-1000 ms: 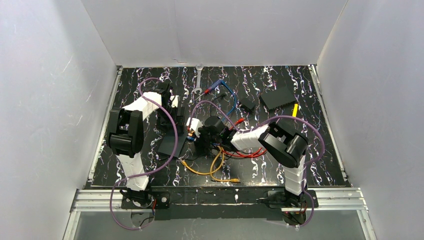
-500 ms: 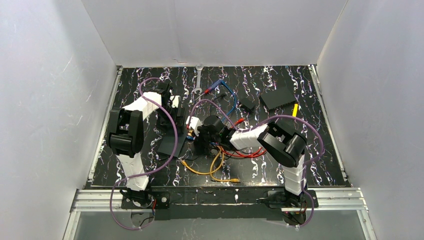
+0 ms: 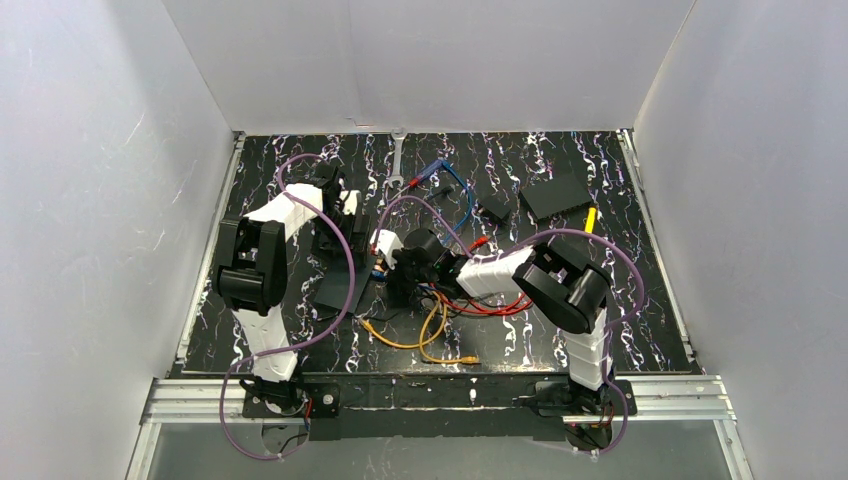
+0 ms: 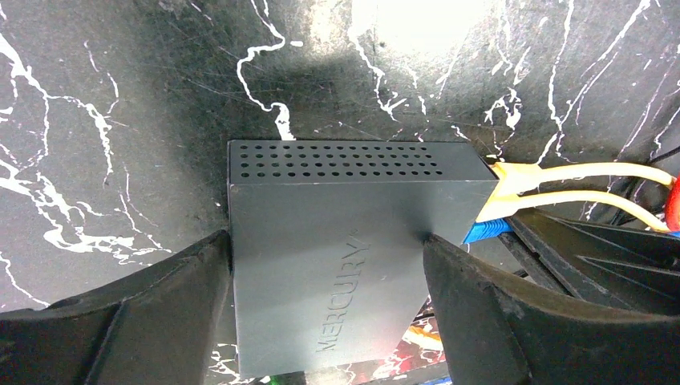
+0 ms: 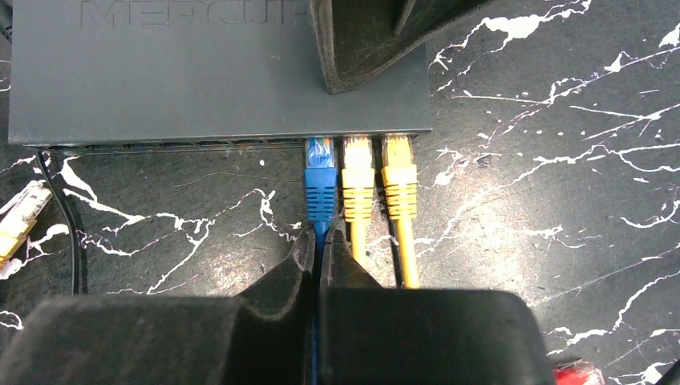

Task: Insert the plug into the switch port
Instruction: Insert the connector into the switch port.

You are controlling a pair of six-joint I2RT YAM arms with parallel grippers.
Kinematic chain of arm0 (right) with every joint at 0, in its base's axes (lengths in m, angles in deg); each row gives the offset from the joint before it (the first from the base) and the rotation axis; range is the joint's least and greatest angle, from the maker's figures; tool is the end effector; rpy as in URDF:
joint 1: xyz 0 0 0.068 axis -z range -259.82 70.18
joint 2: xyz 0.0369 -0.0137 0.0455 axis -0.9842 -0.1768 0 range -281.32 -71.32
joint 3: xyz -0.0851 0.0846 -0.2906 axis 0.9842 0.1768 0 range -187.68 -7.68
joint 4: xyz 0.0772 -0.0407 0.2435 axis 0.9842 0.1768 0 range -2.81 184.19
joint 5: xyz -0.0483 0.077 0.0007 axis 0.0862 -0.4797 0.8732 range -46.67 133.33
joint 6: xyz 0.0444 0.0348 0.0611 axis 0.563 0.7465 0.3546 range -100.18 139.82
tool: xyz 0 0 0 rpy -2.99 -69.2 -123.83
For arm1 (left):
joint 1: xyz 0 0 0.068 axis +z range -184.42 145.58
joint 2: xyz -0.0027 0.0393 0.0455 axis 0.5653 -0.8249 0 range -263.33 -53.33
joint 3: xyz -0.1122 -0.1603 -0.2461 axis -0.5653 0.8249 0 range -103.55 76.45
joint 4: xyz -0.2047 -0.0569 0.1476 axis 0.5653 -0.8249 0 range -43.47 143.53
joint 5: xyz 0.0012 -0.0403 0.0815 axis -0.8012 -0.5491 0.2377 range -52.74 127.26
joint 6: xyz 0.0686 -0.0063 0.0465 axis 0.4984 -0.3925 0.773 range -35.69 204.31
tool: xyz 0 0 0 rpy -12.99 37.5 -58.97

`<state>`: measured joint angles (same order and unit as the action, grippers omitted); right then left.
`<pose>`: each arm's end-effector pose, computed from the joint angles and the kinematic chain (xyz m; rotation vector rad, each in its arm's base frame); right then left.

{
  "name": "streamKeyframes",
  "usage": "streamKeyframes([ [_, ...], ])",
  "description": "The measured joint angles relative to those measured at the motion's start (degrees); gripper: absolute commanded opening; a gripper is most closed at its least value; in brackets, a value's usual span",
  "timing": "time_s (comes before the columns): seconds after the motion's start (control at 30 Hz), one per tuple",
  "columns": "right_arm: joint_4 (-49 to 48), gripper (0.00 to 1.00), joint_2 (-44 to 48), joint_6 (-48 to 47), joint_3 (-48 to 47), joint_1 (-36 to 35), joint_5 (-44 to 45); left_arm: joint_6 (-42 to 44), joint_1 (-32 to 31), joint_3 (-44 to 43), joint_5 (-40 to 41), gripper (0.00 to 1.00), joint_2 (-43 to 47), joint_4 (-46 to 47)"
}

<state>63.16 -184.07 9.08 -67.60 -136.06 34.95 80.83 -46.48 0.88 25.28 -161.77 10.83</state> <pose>0.2471 0.3888 0.1695 -1.2515 1.7242 0.6305 0.3773 -0.0960 0.1832 0.2553 2.8892 -0.3512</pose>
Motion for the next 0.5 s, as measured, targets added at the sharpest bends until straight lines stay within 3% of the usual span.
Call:
streamKeyframes([
  [0.13,-0.1,0.08,0.0,0.1,0.1,-0.3,1.2,-0.3,-0.2,-0.2,1.2,0.87,0.1,-0.1],
  [0.3,-1.7,0.33,0.8,0.1,1.5,-1.2,3.7,-1.4,-0.8,-0.3,3.4,0.91,0.5,-0.1],
  [0.33,-1.9,0.39,1.2,0.2,1.6,-1.3,4.5,-1.8,-0.8,-0.3,4.0,0.97,0.6,0.0],
  [0.5,-1.7,0.59,7.1,0.8,1.9,-1.9,10.5,-3.6,0.5,0.2,8.5,0.98,3.3,0.4],
])
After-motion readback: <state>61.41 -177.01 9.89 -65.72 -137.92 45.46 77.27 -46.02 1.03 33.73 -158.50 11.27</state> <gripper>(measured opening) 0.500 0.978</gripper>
